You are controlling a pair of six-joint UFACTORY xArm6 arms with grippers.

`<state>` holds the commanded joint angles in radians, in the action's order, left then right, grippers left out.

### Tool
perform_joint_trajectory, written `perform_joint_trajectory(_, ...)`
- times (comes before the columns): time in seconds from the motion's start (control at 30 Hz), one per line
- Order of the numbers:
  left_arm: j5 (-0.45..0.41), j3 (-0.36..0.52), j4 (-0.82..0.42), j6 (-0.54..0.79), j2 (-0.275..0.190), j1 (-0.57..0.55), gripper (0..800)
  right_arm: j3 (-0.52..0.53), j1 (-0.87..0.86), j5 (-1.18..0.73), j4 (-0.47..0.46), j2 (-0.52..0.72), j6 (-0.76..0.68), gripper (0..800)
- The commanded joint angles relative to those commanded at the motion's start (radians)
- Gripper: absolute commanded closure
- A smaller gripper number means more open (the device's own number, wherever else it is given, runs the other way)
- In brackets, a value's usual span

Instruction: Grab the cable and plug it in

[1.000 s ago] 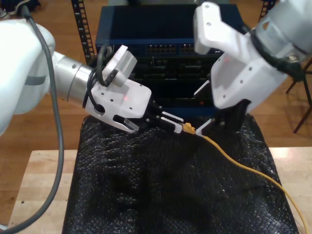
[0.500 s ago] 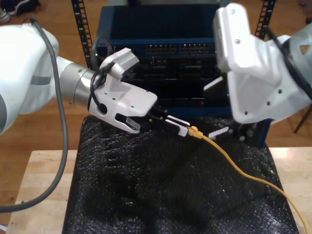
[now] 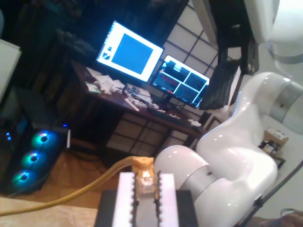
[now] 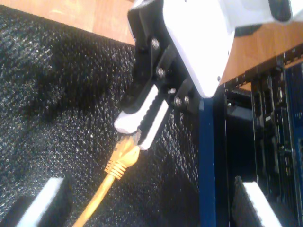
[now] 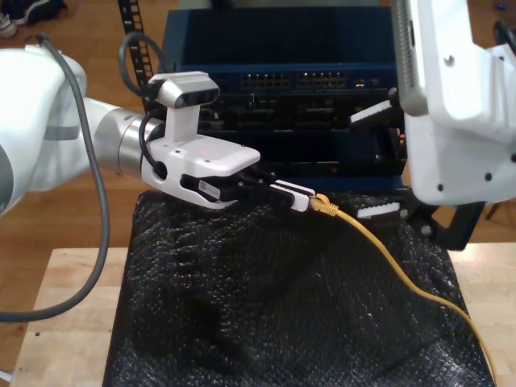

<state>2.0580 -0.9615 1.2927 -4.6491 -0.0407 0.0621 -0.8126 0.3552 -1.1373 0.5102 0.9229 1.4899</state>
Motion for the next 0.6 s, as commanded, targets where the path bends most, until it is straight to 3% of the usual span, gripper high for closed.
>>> perform_joint_trajectory(0.27, 0.092, -0.009, 0.041, -0.021, 0.026, 0.000, 797, 0.002, 0.060, 0.002, -0.002, 0.000, 0.023, 6)
perform_joint_trajectory(0.6, 0.115, -0.008, 0.041, -0.054, 0.040, 0.000, 797, 0.035, 0.091, 0.083, -0.003, 0.032, 0.051, 3)
